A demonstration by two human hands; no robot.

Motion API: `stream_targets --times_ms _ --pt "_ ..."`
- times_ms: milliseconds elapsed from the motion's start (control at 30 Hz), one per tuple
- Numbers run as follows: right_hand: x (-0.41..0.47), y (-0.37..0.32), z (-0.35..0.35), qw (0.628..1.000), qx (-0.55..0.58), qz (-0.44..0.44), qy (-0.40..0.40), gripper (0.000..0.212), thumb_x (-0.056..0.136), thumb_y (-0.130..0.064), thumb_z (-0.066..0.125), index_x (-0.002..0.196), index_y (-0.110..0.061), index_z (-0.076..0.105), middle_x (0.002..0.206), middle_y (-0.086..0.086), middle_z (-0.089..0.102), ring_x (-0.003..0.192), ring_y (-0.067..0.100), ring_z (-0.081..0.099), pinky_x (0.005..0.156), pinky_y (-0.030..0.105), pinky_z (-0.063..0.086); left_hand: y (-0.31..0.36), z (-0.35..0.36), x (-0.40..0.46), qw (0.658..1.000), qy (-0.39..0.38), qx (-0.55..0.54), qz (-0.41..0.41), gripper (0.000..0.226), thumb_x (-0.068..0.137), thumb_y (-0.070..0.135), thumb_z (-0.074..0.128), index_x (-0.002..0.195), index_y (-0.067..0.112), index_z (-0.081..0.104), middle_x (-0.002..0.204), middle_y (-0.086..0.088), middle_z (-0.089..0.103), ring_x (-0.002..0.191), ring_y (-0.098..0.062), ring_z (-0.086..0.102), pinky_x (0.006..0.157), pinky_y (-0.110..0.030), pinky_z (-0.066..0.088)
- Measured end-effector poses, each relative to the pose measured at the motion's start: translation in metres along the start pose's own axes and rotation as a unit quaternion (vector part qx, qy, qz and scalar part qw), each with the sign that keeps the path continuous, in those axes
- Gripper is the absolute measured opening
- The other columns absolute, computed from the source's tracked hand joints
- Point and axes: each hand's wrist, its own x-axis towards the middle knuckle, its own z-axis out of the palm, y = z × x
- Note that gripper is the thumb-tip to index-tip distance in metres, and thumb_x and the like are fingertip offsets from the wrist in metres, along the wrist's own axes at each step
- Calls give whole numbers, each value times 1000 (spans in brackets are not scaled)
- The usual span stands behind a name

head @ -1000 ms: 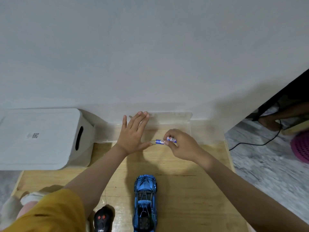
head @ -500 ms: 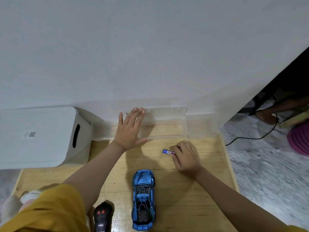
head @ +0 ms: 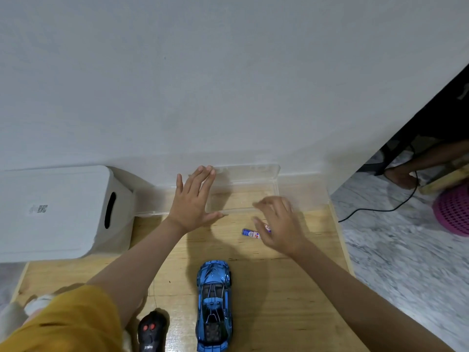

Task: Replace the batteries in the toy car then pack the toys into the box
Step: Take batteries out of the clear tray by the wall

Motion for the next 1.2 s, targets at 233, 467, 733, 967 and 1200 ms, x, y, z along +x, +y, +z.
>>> stream_targets --times_ms 233,467,733,967,1200 --pt "81 23 -23 999 -36 6 25 30 89 -21 50 109 -5 65 99 11 63 93 26 53 86 29 39 4 1 -2 999 37 7 6 98 72 73 46 142 7 29 144 -9 29 136 -28 29 109 -57 17" --pt "62 21 -19 997 -28 -10 -69 27 86 -22 51 100 -7 69 88 9 56 78 23 50 65 30 45 10 3 -6 994 96 2 51 72 68 43 77 121 8 45 114 -11 49 109 -29 47 99 -47 34" --pt "23 15 -4 986 -34 7 -163 27 67 0 79 90 -11 69 92 6 63 80 27 62 44 30 51 28 2 -11 996 -6 -70 46 40 58 2 79 95 7 64 92 -11 62 79 -28 62 39 -27 48" --pt "28 12 -1 967 -103 2 -232 51 42 15 77 84 -12 65 86 2 60 76 23 59 33 20 30 28 3 -8 994 -29 -99 36 30 69 14 82 92 7 64 92 -9 61 83 -26 59 36 -30 49" --pt "34 3 -6 955 -105 22 -277 47 53 23 59 92 -4 60 96 11 58 87 31 55 45 26 32 33 3 -6 994 -38 -100 2 31 62 9 85 86 9 66 90 -7 61 82 -23 56 35 -26 46"
